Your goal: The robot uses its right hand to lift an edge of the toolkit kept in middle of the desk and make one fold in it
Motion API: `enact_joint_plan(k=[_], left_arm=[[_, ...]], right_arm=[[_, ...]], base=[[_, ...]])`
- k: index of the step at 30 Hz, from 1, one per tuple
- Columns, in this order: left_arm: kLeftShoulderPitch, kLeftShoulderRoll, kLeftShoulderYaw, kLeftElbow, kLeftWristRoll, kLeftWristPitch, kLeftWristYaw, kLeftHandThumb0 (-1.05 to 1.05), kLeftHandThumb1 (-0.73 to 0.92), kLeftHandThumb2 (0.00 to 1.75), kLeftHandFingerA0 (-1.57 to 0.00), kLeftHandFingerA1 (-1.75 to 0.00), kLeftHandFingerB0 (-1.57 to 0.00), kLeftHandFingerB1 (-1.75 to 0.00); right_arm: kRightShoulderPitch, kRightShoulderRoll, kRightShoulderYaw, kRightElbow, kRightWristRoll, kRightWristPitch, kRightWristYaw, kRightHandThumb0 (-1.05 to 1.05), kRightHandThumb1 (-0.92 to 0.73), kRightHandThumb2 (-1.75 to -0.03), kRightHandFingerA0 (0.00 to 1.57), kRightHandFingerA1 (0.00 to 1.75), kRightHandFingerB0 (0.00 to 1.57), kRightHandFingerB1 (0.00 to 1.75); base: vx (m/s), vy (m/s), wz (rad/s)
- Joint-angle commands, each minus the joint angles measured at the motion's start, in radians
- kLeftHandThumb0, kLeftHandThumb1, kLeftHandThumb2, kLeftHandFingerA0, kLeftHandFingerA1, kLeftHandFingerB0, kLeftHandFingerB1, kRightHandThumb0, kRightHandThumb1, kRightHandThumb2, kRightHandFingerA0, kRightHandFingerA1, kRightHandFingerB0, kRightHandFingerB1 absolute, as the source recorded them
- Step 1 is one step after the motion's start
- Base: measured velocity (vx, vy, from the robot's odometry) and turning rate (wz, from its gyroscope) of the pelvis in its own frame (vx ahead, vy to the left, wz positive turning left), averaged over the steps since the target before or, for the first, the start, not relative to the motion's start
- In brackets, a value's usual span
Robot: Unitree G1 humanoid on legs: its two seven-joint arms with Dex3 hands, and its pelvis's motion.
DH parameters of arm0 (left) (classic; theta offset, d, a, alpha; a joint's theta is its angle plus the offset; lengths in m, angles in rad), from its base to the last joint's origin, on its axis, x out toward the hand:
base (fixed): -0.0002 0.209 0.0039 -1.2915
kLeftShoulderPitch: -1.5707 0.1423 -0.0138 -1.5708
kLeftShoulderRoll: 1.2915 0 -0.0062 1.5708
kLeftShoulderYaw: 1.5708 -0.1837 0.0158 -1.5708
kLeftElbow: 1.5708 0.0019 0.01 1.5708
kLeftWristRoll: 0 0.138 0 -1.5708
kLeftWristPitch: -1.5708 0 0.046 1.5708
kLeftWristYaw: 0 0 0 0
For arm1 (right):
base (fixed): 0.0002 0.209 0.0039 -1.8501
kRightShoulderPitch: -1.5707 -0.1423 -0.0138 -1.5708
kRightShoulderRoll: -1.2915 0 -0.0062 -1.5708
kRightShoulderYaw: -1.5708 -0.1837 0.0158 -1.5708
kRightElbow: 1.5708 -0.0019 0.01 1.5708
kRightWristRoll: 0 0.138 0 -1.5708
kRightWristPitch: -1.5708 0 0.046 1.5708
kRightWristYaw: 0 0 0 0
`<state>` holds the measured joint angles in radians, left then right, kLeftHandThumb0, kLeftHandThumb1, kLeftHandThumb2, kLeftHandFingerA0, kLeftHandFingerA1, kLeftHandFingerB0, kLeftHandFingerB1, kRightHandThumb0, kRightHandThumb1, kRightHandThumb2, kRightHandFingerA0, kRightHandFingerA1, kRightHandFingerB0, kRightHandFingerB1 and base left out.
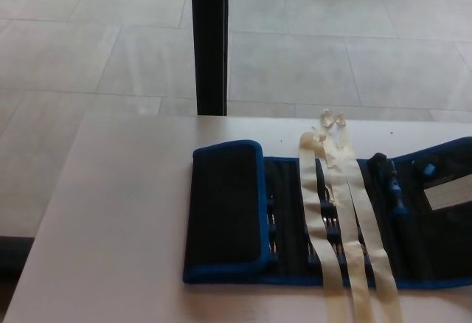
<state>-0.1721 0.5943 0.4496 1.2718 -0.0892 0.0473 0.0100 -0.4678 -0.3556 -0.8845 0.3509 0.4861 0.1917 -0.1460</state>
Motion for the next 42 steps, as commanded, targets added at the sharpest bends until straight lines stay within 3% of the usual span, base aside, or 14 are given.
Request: enact_joint_plan(k=[1,6,14,24,32,36,42], left_arm=[[-0.003,0.022,0.021,0.015,-0.035,0.015,0.02,-0.55,0.72,0.62,-0.68,-0.73,-0.59,-0.59],[0.006,0.017,0.012,0.023,-0.027,0.004,0.017,-0.56,0.73,0.62,-0.73,-0.79,-0.57,-0.58],[0.008,0.016,0.002,0.015,-0.027,0.007,0.005,-0.58,0.75,0.61,-0.69,-0.75,-0.52,-0.56],[0.009,0.013,-0.004,0.016,-0.028,0.014,0.002,-0.58,0.73,0.62,-0.64,-0.73,-0.53,-0.57],[0.014,0.014,-0.002,0.017,-0.03,0.014,0.004,-0.57,0.74,0.62,-0.64,-0.72,-0.58,-0.6],[0.016,0.014,0.002,0.02,-0.033,0.002,0.0,-0.57,0.73,0.62,-0.66,-0.79,-0.55,-0.61],[0.006,0.01,0.002,0.024,-0.034,0.008,0.007,-0.57,0.73,0.62,-0.65,-0.72,-0.54,-0.56]], right_arm=[[0.171,0.107,0.182,-0.247,0.073,0.206,0.083,-0.45,-0.77,-0.62,0.42,0.42,0.26,0.34],[0.203,0.088,0.327,-0.148,0.0,0.265,0.134,-0.55,-0.77,-0.63,0.47,0.43,0.27,0.34],[0.206,0.02,0.441,0.029,-0.035,0.315,0.175,-0.52,-0.81,-0.64,0.46,0.48,0.25,0.35],[0.188,-0.054,0.483,0.188,-0.071,0.268,0.228,-0.52,-0.82,-0.63,0.43,0.47,0.24,0.35],[0.159,-0.087,0.438,0.292,-0.066,0.235,0.229,-0.53,-0.81,-0.64,0.49,0.5,0.32,0.38],[0.151,-0.101,0.422,0.305,-0.068,0.219,0.237,-0.56,-0.81,-0.64,0.5,0.49,0.33,0.38],[0.124,-0.107,0.385,0.319,-0.055,0.209,0.235,-0.54,-0.8,-0.64,0.51,0.48,0.34,0.37]], base=[[0.0,0.0,0.0],[0.0,0.0,0.0],[0.0,0.0,0.0],[0.0,0.0,0.0],[0.0,0.0,0.0],[0.0,0.0,0.0],[0.0,0.0,0.0]])
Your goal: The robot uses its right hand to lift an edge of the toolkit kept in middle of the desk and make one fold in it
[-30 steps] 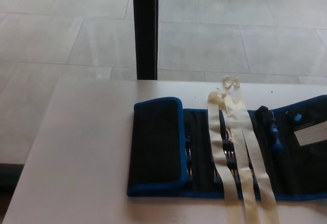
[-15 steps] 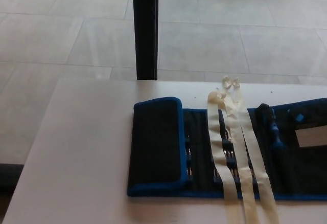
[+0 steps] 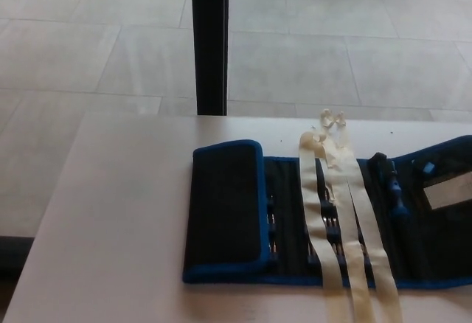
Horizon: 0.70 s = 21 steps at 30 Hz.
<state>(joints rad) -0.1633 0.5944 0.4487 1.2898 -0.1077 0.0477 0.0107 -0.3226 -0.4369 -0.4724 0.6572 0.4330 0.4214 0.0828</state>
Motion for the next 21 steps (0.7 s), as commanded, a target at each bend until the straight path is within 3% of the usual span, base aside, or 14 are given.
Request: enact_joint_plan(k=[1,6,7,8,9,10,11,12,13,14,15,16,21], left_arm=[[0.0,0.011,0.002,0.006,-0.016,0.005,0.001,-0.58,0.73,0.62,-0.64,-0.72,-0.52,-0.55],[-0.001,0.012,-0.011,0.003,-0.007,0.003,0.001,-0.59,0.74,0.61,-0.67,-0.74,-0.52,-0.54],[-0.002,0.012,-0.007,0.004,-0.012,0.005,0.0,-0.57,0.74,0.62,-0.65,-0.72,-0.53,-0.55],[-0.004,0.011,-0.007,0.003,-0.012,0.009,0.007,-0.57,0.74,0.62,-0.66,-0.73,-0.54,-0.55],[-0.004,0.011,-0.007,0.003,-0.012,0.009,0.007,-0.57,0.74,0.62,-0.66,-0.73,-0.54,-0.55],[-0.003,0.012,-0.018,0.001,-0.002,0.001,0.005,-0.57,0.75,0.62,-0.68,-0.75,-0.55,-0.57],[-0.004,0.014,-0.02,0.001,-0.001,0.003,0.005,-0.58,0.75,0.62,-0.68,-0.75,-0.55,-0.57],[-0.006,0.012,-0.007,-0.001,-0.017,0.006,0.003,-0.58,0.74,0.62,-0.66,-0.75,-0.53,-0.58],[-0.006,0.013,-0.008,-0.002,-0.016,0.008,0.002,-0.59,0.74,0.62,-0.66,-0.74,-0.54,-0.57],[-0.007,0.015,-0.01,0.002,-0.014,0.008,0.002,-0.58,0.74,0.62,-0.66,-0.71,-0.54,-0.55],[-0.006,0.015,-0.012,0.003,-0.011,0.007,0.003,-0.59,0.74,0.62,-0.66,-0.71,-0.55,-0.56],[-0.006,0.016,-0.015,0.003,-0.008,0.006,0.002,-0.58,0.74,0.63,-0.64,-0.7,-0.54,-0.55],[-0.017,0.012,-0.009,0.004,-0.017,0.014,0.016,-0.57,0.73,0.62,-0.68,-0.73,-0.58,-0.58]], right_arm=[[-0.023,-0.026,-0.027,0.016,-0.003,-0.024,0.014,-0.54,-0.81,-0.64,0.5,0.47,0.33,0.36],[-0.043,-0.016,-0.021,0.009,-0.015,-0.022,0.0,-0.52,-0.81,-0.64,0.51,0.47,0.35,0.37],[-0.055,-0.001,-0.039,-0.002,0.004,-0.004,-0.025,-0.56,-0.73,-0.66,0.53,0.49,0.34,0.38],[-0.06,0.004,-0.043,-0.006,0.008,-0.004,-0.026,-0.58,-0.64,-0.93,0.49,0.6,0.31,0.5],[-0.061,0.005,-0.044,-0.006,0.007,-0.003,-0.026,-0.58,-0.64,-0.93,0.49,0.6,0.31,0.5],[-0.062,0.011,-0.039,-0.015,-0.002,-0.008,-0.04,-0.54,-0.79,-0.63,0.58,0.49,0.38,0.38],[-0.061,0.013,-0.031,-0.018,-0.01,-0.011,-0.037,-0.54,-0.8,-0.64,0.58,0.49,0.37,0.38],[-0.06,0.015,-0.027,-0.022,-0.011,-0.002,-0.036,-0.59,-0.65,-0.94,0.5,0.6,0.32,0.51],[-0.057,0.015,-0.019,-0.026,-0.016,0.0,-0.029,-0.55,-0.8,-0.63,0.55,0.49,0.38,0.39],[-0.051,0.016,-0.006,-0.033,-0.022,0.003,-0.019,-0.55,-0.8,-0.64,0.54,0.48,0.36,0.38],[-0.048,0.018,0.004,-0.035,-0.026,0.007,-0.015,-0.58,-0.63,-0.94,0.5,0.6,0.34,0.52],[-0.048,0.023,0.016,-0.034,-0.03,0.017,-0.019,-0.55,-0.79,-0.62,0.58,0.49,0.41,0.39],[-0.043,0.023,0.041,-0.038,-0.031,0.033,0.002,-0.54,-0.78,-0.63,0.57,0.51,0.43,0.42]], base=[[0.0,0.0,0.0],[0.0,0.0,0.0],[0.0,0.0,0.0],[0.0,0.0,0.0],[0.0,0.0,0.0],[0.0,0.0,0.0],[0.0,0.0,0.0],[0.0,0.0,0.0],[0.0,0.0,0.0],[0.0,0.0,0.0],[0.0,0.0,0.0],[0.0,0.0,0.0],[0.0,0.0,0.0]])
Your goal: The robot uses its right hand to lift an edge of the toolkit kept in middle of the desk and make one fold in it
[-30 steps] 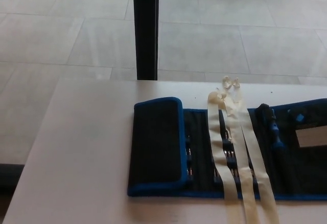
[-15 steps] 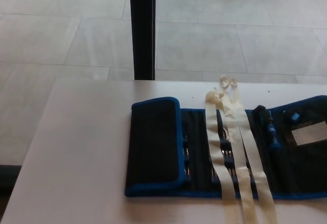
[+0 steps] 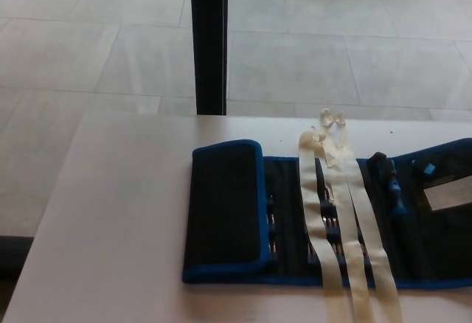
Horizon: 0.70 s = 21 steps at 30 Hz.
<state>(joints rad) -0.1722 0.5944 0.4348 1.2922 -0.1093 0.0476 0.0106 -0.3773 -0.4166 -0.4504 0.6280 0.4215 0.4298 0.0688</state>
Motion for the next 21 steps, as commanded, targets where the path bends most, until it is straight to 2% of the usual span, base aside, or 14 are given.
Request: enact_joint_plan(k=[1,6,8,10,14,16,21], left_arm=[[-0.009,0.011,0.009,0.0,-0.02,0.015,0.01,-0.57,0.73,0.62,-0.66,-0.72,-0.58,-0.58],[-0.004,0.012,0.002,-0.002,-0.015,0.009,0.005,-0.57,0.73,0.62,-0.65,-0.7,-0.54,-0.56],[0.002,0.017,-0.004,-0.001,-0.01,0.01,0.005,-0.58,0.74,0.61,-0.65,-0.72,-0.48,-0.53],[0.004,0.017,-0.002,0.005,-0.012,0.003,0.003,-0.58,0.73,0.62,-0.64,-0.7,-0.54,-0.56],[0.004,0.02,-0.018,-0.003,-0.002,0.007,0.006,-0.58,0.74,0.62,-0.66,-0.74,-0.51,-0.55],[0.004,0.022,-0.022,-0.004,-0.004,0.008,0.003,-0.59,0.74,0.62,-0.68,-0.78,-0.55,-0.58],[-0.002,0.023,-0.018,0.002,-0.016,0.013,0.007,-0.59,0.73,0.62,-0.66,-0.74,-0.55,-0.58]], right_arm=[[0.005,0.005,0.037,-0.002,-0.032,0.033,0.01,-0.55,-0.76,-0.63,0.62,0.52,0.47,0.43],[0.004,0.002,0.06,0.04,-0.048,0.011,0.019,-0.55,-0.75,-0.63,0.63,0.52,0.44,0.42],[0.004,0.0,0.063,0.066,-0.054,0.002,0.023,-0.55,-0.76,-0.63,0.6,0.52,0.44,0.43],[0.004,0.0,0.053,0.08,-0.054,0.006,0.003,-0.53,-0.77,-0.63,0.58,0.51,0.45,0.42],[0.005,-0.001,0.044,0.092,-0.054,-0.002,-0.002,-0.53,-0.76,-0.63,0.58,0.51,0.47,0.43],[0.01,0.001,0.047,0.077,-0.052,-0.002,0.01,-0.54,-0.76,-0.63,0.63,0.52,0.47,0.44],[0.017,0.013,0.072,0.052,-0.058,0.005,0.037,-0.55,-0.75,-0.63,0.61,0.5,0.48,0.43]], base=[[0.0,0.0,0.0],[0.0,0.0,0.0],[0.0,0.0,0.0],[0.0,0.0,0.0],[0.0,0.0,0.0],[0.0,0.0,0.0],[0.0,0.0,0.0]])
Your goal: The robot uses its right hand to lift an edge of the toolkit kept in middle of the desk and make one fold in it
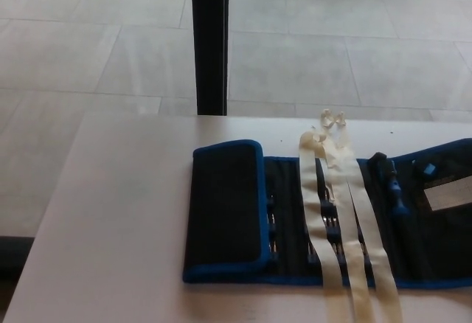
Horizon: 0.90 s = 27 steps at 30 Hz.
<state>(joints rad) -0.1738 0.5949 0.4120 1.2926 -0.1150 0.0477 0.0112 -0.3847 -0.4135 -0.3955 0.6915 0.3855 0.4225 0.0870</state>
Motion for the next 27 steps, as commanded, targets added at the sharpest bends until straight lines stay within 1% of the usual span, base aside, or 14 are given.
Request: enact_joint_plan(k=[1,2,8,14,16,18,19,21,22,23,24,25,26,27], left_arm=[[0.002,0.023,0.0,0.0,-0.005,0.008,0.005,-0.59,0.73,0.63,-0.67,-0.75,-0.56,-0.59],[0.003,0.024,-0.005,0.0,-0.001,0.005,0.003,-0.6,0.74,0.62,-0.7,-0.81,-0.57,-0.6],[0.001,0.027,-0.013,0.001,0.001,0.006,0.004,-0.59,0.74,0.62,-0.68,-0.75,-0.57,-0.59],[0.002,0.029,-0.019,-0.004,0.0,0.007,0.0,-0.6,0.74,0.62,-0.65,-0.74,-0.53,-0.56],[0.001,0.03,-0.02,-0.005,0.0,0.008,0.003,-0.59,0.74,0.62,-0.68,-0.78,-0.51,-0.55],[0.003,0.031,-0.02,-0.003,0.001,0.002,-0.004,-0.58,0.75,0.62,-0.65,-0.75,-0.51,-0.56],[0.004,0.032,-0.021,-0.001,0.002,0.0,-0.005,-0.58,0.75,0.62,-0.64,-0.74,-0.51,-0.55],[0.005,0.033,-0.024,0.0,0.004,0.002,-0.003,-0.59,0.75,0.62,-0.65,-0.73,-0.52,-0.55],[0.004,0.035,-0.026,-0.001,0.005,0.005,-0.002,-0.59,0.74,0.62,-0.66,-0.76,-0.52,-0.56],[0.004,0.035,-0.027,-0.002,0.004,0.008,-0.001,-0.59,0.74,0.62,-0.66,-0.76,-0.52,-0.56],[0.002,0.035,-0.018,-0.003,-0.006,0.018,0.0,-0.6,0.74,0.62,-0.65,-0.73,-0.53,-0.55],[0.002,0.035,-0.019,-0.003,-0.005,0.015,0.0,-0.6,0.74,0.62,-0.65,-0.72,-0.52,-0.55],[0.0,0.035,-0.018,-0.001,-0.006,0.015,0.002,-0.59,0.74,0.62,-0.66,-0.74,-0.52,-0.55],[0.0,0.035,-0.018,-0.001,-0.007,0.015,0.002,-0.59,0.74,0.62,-0.66,-0.74,-0.52,-0.55]], right_arm=[[0.029,0.012,0.021,-0.02,-0.021,0.017,0.025,-0.55,-0.75,-0.63,0.6,0.5,0.47,0.43],[0.029,0.018,0.032,-0.032,-0.021,0.026,0.036,-0.57,-0.6,-0.93,0.51,0.61,0.39,0.54],[0.021,0.051,0.09,-0.129,-0.022,0.072,0.055,-0.57,-0.75,-0.61,0.57,0.48,0.45,0.41],[0.032,0.078,0.133,-0.308,0.014,0.182,0.074,-0.53,-0.77,-0.63,0.58,0.48,0.44,0.41],[0.043,0.089,0.132,-0.367,0.035,0.23,0.066,-0.57,-0.61,-0.93,0.51,0.59,0.38,0.53],[0.056,0.101,0.129,-0.427,0.059,0.259,0.071,-0.54,-0.78,-0.64,0.57,0.48,0.43,0.41],[0.059,0.107,0.124,-0.449,0.067,0.271,0.066,-0.58,-0.61,-0.93,0.52,0.59,0.4,0.54],[0.066,0.117,0.115,-0.479,0.07,0.288,0.055,-0.58,-0.61,-0.93,0.51,0.59,0.38,0.53],[0.071,0.122,0.112,-0.503,0.07,0.289,0.054,-0.55,-0.76,-0.63,0.58,0.47,0.43,0.41],[0.075,0.126,0.109,-0.52,0.068,0.291,0.051,-0.55,-0.76,-0.63,0.58,0.47,0.43,0.41],[0.078,0.136,0.102,-0.571,0.073,0.303,0.029,-0.57,-0.61,-0.92,0.52,0.59,0.39,0.54],[0.082,0.141,0.097,-0.594,0.076,0.305,0.029,-0.57,-0.61,-0.92,0.51,0.59,0.38,0.53],[0.086,0.143,0.096,-0.616,0.076,0.305,0.035,-0.53,-0.77,-0.63,0.57,0.46,0.42,0.41],[0.087,0.145,0.094,-0.621,0.075,0.309,0.034,-0.53,-0.77,-0.63,0.57,0.46,0.42,0.41]], base=[[0.0,0.0,0.0],[0.0,0.0,0.0],[0.0,0.0,0.0],[0.0,0.0,0.0],[0.0,0.0,0.0],[0.0,0.0,0.0],[0.0,0.0,0.0],[0.0,0.0,0.0],[0.0,0.0,0.0],[0.0,0.0,0.06],[0.0,0.0,0.0],[0.0,0.0,0.0],[0.0,0.0,0.0],[0.0,0.0,0.0]])
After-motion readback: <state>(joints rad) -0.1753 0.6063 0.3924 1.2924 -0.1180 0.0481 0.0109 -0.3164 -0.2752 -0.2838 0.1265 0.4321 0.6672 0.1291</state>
